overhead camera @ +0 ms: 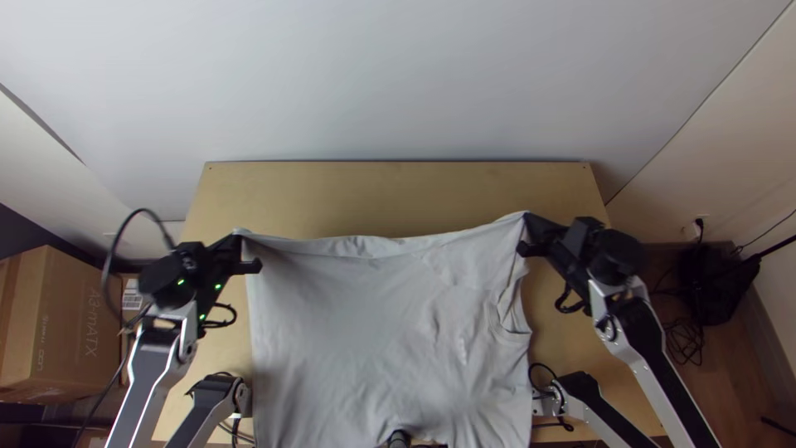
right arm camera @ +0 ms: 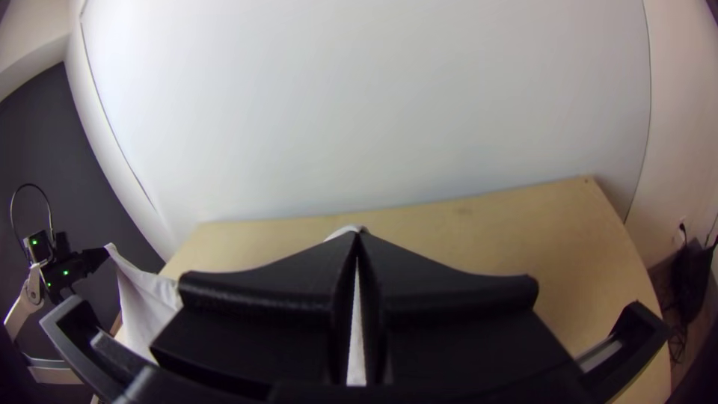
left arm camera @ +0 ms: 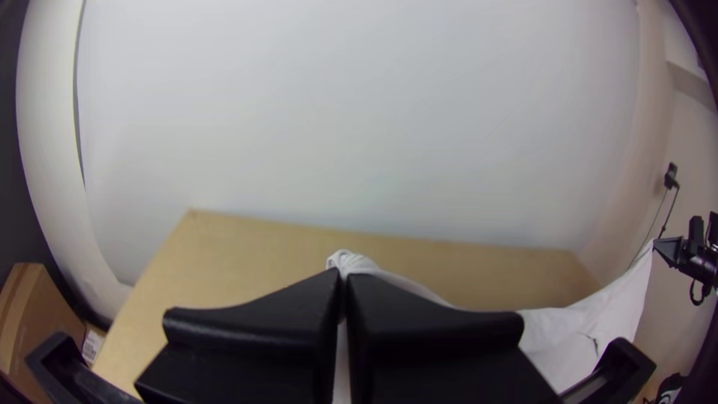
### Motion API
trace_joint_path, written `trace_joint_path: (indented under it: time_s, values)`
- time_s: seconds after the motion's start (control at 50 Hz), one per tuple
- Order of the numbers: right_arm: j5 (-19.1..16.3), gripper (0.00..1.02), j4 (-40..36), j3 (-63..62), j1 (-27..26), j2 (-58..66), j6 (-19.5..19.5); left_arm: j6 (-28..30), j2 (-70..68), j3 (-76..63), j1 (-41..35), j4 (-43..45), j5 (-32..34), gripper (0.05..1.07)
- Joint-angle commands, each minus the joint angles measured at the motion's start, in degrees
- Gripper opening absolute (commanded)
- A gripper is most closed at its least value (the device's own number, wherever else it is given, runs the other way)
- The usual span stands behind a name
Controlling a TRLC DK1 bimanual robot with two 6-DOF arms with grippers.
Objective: Fold the t-shirt
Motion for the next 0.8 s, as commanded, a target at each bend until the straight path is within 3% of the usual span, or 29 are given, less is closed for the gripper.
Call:
trace_joint_path:
  time_s: [0.0,0.2,0.78]
  values:
    - [0.44,0.02,7.19,-2.74,-2.02,5.83,1.56,-0.48,8.44,-2.52,0.22,8.00,0.23,0.08]
    - [-0.53,0.02,17.21,-0.37,-5.71,21.74,1.56,-0.65,25.93,0.03,2.15,17.58,1.73,0.08]
    - [-1.58,0.02,17.39,25.12,-9.40,55.22,-0.63,-0.92,58.19,26.49,8.31,15.91,6.38,0.08]
